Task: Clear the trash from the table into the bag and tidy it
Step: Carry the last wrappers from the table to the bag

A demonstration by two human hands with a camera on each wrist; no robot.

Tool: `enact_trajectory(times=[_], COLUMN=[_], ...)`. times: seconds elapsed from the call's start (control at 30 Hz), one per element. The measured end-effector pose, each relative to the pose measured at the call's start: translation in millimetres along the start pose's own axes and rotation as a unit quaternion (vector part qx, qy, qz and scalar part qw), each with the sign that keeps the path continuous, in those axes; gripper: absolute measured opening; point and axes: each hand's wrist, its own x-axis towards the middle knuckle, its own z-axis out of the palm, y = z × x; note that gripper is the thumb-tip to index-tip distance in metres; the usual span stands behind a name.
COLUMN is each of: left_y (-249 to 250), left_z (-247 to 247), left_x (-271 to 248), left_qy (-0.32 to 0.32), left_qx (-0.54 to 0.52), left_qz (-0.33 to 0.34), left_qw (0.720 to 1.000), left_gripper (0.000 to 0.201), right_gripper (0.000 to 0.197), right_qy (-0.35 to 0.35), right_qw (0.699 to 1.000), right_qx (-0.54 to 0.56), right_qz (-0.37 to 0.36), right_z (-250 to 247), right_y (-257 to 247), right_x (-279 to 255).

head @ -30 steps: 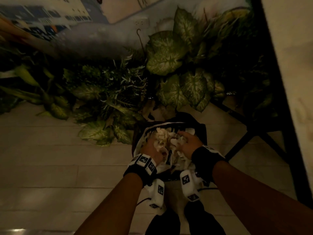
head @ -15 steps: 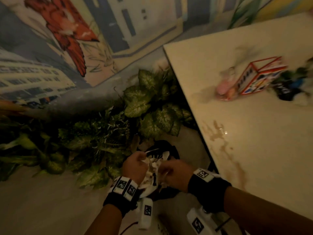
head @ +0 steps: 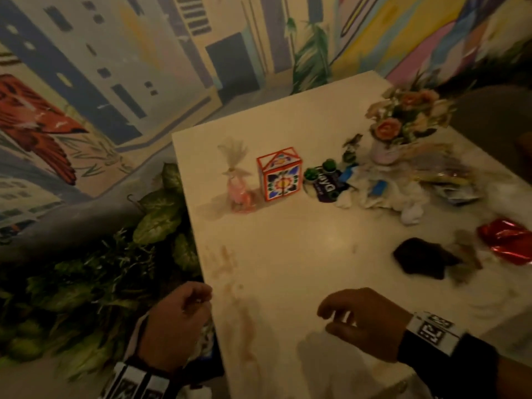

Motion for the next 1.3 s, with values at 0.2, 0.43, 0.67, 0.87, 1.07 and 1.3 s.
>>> enact_trajectory(times=[0.2,0.43,0.67,0.87,1.07,1.3], left_y=[74,120,174,215,243,260], left_z=[88,141,176,219,269,289], left_x=[-12,42,117,154,172,182], left_qy=[-0.081,-0.126,-0.111,-0.141,-0.131,-0.158], left_qx=[0.102,0.147,0.173,0.223,0.230,0.327], left_qz=[0.099,0.142,0.157,0.104,-0.016,-0.023], left_qw=[0.987,0.971,0.966,0.959,0.964,0.932], left_gripper=[0.025,0.019,0.040,0.082,0.114,0.110], right_gripper=[0.016,0.012,0.025,0.040,0.054,0.096], right_qy=[0.057,0.172,0.237,0.188,0.109,0.032], right_qw=[0.993,0.967,0.952,0.961,0.982,0.992], right_qx=[-0.028,0.027,0.000,-0.080,-0.095,-0.102], right_qz=[0.101,0.186,0.193,0.188,0.121,0.070], right_z=[-77,-151,-194,-211,-210,-185], right_y=[107,158,174,194,234,249], right_x=[-53,-38,-25,-17,5,43])
